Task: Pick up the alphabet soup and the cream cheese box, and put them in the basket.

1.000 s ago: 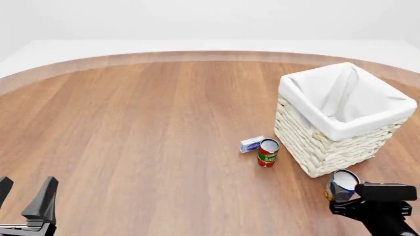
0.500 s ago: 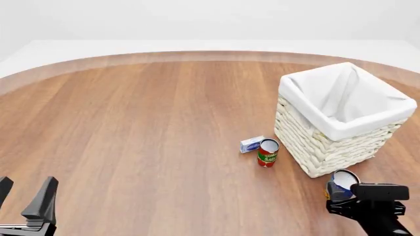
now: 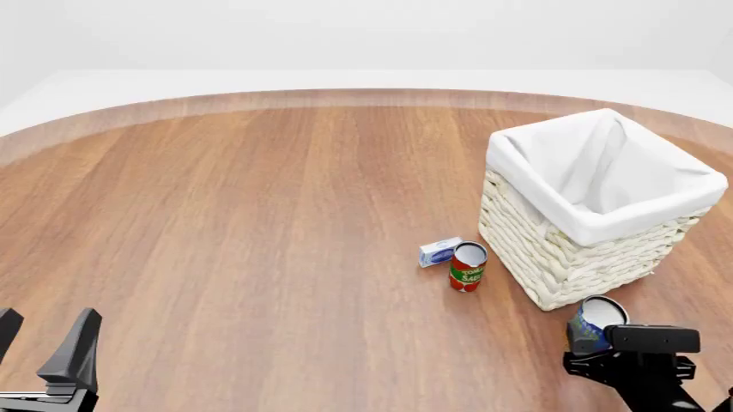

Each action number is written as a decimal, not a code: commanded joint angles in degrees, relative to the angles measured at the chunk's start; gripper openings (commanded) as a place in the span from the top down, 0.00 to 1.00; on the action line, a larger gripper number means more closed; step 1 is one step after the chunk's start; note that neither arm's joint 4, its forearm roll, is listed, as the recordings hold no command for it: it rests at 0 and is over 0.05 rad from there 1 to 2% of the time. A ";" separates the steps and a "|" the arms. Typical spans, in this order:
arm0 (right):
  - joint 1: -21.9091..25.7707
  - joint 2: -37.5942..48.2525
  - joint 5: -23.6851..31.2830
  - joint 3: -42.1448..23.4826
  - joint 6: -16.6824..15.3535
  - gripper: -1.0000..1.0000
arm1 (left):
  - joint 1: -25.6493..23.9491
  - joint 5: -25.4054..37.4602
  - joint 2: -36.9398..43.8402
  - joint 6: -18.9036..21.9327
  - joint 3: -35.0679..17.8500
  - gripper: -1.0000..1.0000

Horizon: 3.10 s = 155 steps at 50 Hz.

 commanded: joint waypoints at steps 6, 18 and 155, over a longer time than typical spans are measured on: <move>-0.17 5.13 -5.15 0.00 0.46 0.00 | 0.00 0.00 0.00 0.00 0.00 0.00; -1.42 2.63 -4.98 0.00 0.11 1.00 | 0.00 0.00 0.00 0.00 0.00 0.00; 8.16 -41.81 75.84 -55.77 6.19 1.00 | 0.00 0.00 0.00 0.00 0.00 0.00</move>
